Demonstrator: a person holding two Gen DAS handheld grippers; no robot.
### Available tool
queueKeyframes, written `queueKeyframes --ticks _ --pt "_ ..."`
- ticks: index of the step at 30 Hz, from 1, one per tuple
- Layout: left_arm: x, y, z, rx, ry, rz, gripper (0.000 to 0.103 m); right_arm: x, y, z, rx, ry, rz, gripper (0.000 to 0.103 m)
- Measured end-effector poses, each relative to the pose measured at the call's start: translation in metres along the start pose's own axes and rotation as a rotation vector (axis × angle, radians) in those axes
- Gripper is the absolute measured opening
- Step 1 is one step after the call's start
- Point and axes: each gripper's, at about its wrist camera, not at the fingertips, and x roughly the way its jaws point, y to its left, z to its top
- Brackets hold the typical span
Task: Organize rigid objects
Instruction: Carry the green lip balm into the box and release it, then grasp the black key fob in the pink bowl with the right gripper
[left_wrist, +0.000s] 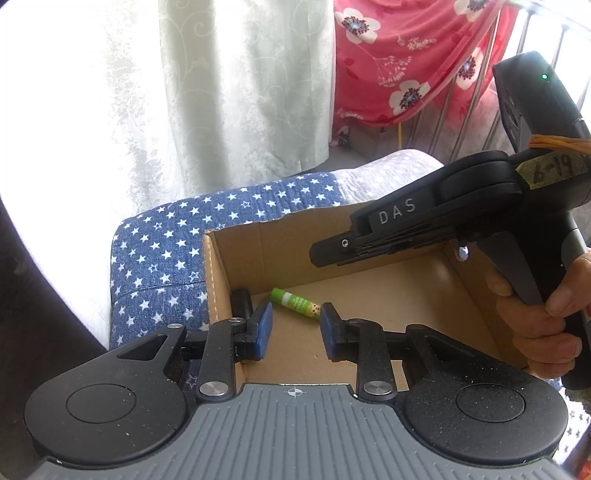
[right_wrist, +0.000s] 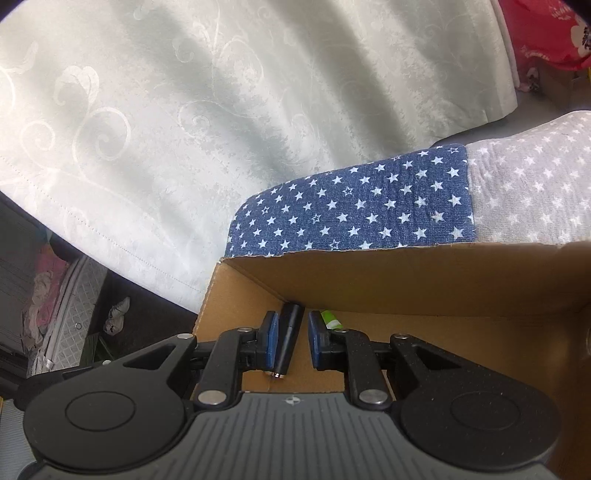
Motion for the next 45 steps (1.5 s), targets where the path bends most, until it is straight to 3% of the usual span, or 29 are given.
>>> queueKeyframes --ticks 7,13,22,24,26,29,35,45 --pt "-0.069 0.000 -0.030 0.015 -0.124 -0.046 0.032 -0.091 0.023 -0.055 -0.072 -0.172 0.062 0.019" --pt "-0.106 -0.011 -0.082 0.054 -0.159 -0.101 0.036 -0.157 0.024 -0.141 -0.107 -0.331 0.070 0.020" --pt "-0.104 -0.041 -0.166 0.119 -0.144 -0.215 0.036 -0.157 -0.008 -0.256 0.032 -0.367 0.054 0.021" --pt "-0.098 -0.052 -0.182 0.152 -0.136 -0.240 0.036 -0.148 -0.019 -0.277 0.092 -0.360 0.048 0.030" --pt "-0.089 -0.066 -0.194 0.190 -0.107 -0.269 0.036 -0.138 -0.027 -0.289 0.134 -0.352 0.042 0.036" --pt "-0.075 -0.083 -0.203 0.225 -0.072 -0.311 0.036 -0.124 -0.039 -0.301 0.187 -0.343 0.026 0.036" --pt "-0.053 -0.108 -0.213 0.298 -0.052 -0.248 0.036 -0.106 -0.056 -0.314 0.256 -0.323 0.072 0.036" --pt "-0.048 -0.104 -0.211 0.303 -0.048 -0.261 0.036 -0.095 -0.056 -0.314 0.279 -0.293 0.172 0.036"
